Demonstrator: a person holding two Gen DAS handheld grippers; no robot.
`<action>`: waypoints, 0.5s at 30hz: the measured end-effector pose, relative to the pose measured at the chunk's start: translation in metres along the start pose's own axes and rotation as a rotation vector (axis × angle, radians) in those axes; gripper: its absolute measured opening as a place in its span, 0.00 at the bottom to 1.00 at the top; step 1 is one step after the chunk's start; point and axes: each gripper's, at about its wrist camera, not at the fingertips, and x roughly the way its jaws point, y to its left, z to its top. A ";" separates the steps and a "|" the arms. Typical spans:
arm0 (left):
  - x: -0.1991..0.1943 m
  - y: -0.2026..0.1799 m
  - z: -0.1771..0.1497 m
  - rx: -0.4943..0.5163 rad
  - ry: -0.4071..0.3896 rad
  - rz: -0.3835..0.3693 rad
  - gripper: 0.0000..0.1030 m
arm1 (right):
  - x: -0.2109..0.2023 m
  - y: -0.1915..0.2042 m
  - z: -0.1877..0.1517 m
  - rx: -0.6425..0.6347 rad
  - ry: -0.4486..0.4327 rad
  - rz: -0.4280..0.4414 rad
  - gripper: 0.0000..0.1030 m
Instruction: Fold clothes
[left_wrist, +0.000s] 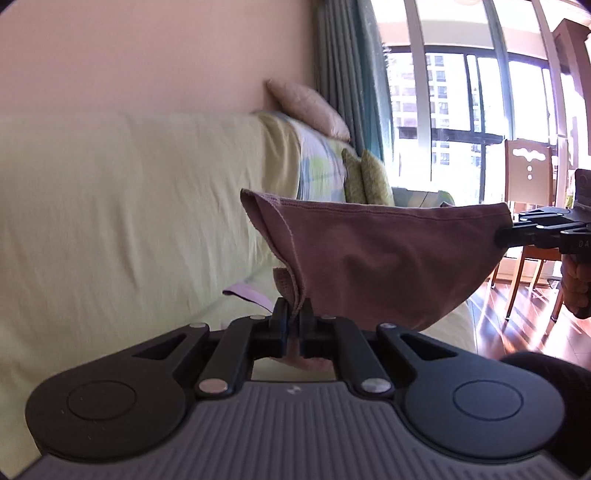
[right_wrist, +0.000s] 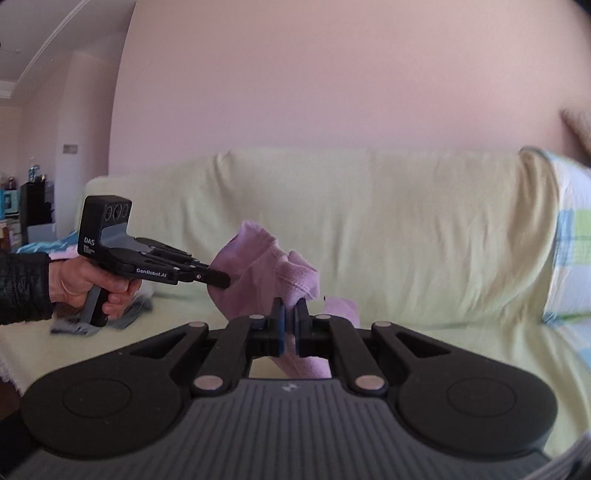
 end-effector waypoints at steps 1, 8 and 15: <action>-0.006 -0.006 -0.027 -0.034 0.045 0.010 0.03 | 0.001 0.010 -0.018 0.015 0.051 0.031 0.04; -0.017 -0.014 -0.069 -0.130 0.136 0.057 0.03 | 0.007 0.026 -0.074 0.118 0.195 0.146 0.04; 0.057 0.035 -0.018 -0.150 0.169 0.038 0.03 | 0.066 -0.069 -0.092 0.292 0.129 0.043 0.04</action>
